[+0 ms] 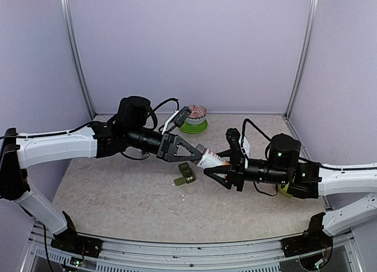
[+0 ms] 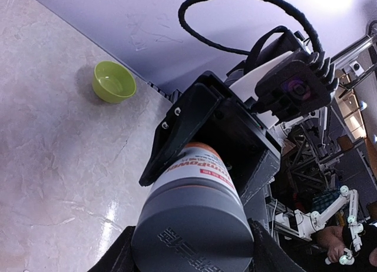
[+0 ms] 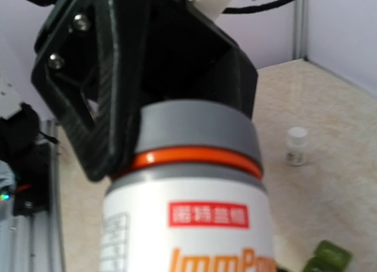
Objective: Sort the pills into containers
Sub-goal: Screw the lid of the pill bottle onto the pill bottle, then pass from the right arm to the left
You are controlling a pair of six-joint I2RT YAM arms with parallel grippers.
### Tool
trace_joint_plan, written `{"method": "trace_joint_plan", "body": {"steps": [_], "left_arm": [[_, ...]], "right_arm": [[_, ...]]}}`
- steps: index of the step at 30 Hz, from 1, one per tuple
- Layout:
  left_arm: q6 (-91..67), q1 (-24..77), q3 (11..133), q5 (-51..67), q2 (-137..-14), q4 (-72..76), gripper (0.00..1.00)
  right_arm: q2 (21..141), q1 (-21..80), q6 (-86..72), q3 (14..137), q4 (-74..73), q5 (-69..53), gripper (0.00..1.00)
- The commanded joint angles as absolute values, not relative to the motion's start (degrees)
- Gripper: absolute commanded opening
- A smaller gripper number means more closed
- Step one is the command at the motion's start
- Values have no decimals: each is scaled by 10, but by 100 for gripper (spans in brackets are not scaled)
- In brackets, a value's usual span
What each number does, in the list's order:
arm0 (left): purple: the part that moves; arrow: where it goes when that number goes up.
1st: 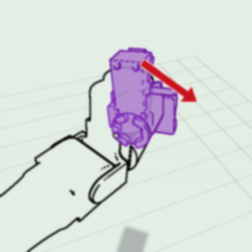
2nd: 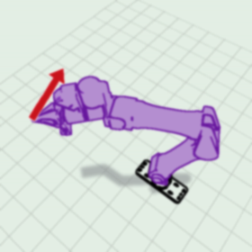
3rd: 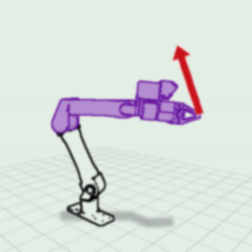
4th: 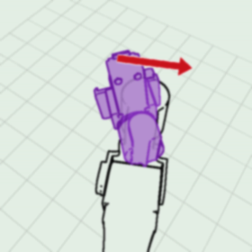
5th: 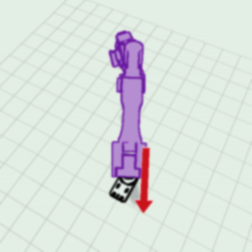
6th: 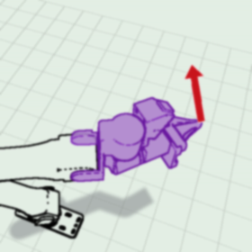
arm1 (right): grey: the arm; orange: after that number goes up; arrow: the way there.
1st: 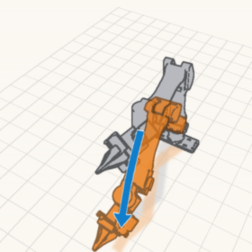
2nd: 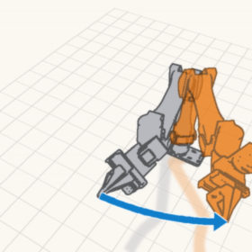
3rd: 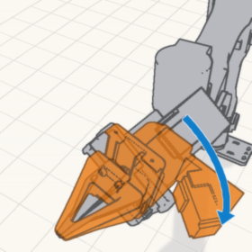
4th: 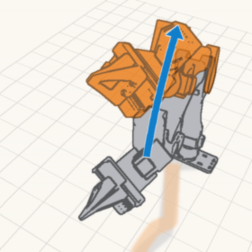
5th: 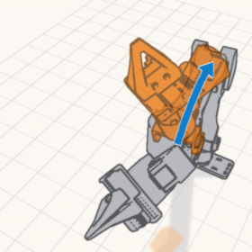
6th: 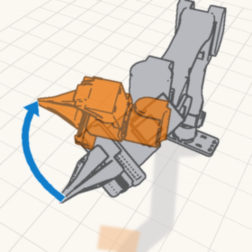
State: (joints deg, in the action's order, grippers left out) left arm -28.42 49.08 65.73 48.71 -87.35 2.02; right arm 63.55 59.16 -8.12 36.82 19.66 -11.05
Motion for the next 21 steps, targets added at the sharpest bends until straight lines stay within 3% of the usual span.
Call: {"method": "trace_joint_plan", "body": {"steps": [1,9,11,18,21], "left_arm": [[-189,502,664,509,-845,33,37],[-152,511,674,487,-842,-1,36],[-165,506,670,470,-839,0,36],[-208,466,651,426,-822,8,35],[-208,451,653,406,-819,-8,35]], "right_arm": [[652,588,-231,362,298,-206,44],[658,585,-251,387,261,-205,49],[656,586,-235,390,244,-196,56],[634,584,-171,396,190,-137,97],[626,579,-154,400,174,-121,100]]}}
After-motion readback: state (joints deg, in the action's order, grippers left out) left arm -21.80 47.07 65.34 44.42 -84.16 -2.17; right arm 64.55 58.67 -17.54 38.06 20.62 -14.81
